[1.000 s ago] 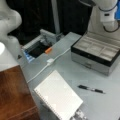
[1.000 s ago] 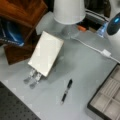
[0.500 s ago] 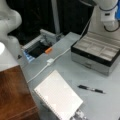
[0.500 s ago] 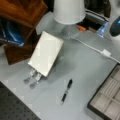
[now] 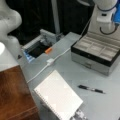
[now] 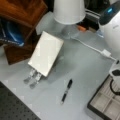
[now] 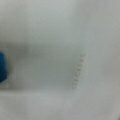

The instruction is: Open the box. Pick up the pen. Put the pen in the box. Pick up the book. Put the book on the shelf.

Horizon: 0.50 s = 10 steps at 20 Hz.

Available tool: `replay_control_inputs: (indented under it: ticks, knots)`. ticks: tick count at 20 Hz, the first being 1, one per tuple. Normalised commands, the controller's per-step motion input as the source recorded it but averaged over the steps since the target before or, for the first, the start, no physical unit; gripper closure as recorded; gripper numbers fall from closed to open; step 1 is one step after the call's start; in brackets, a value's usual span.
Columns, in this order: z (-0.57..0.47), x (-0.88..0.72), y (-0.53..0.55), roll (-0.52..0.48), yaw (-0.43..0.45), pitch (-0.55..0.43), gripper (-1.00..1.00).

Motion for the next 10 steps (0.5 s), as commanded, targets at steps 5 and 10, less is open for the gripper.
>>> replay_control_inputs:
  ticks: [5,10]
  knots:
    - [0.15,0.06,-0.49,-0.440,0.041,0.148,-1.00]
    - [0.14,0.04,-0.54,-0.480,0.089,0.149,-1.00]
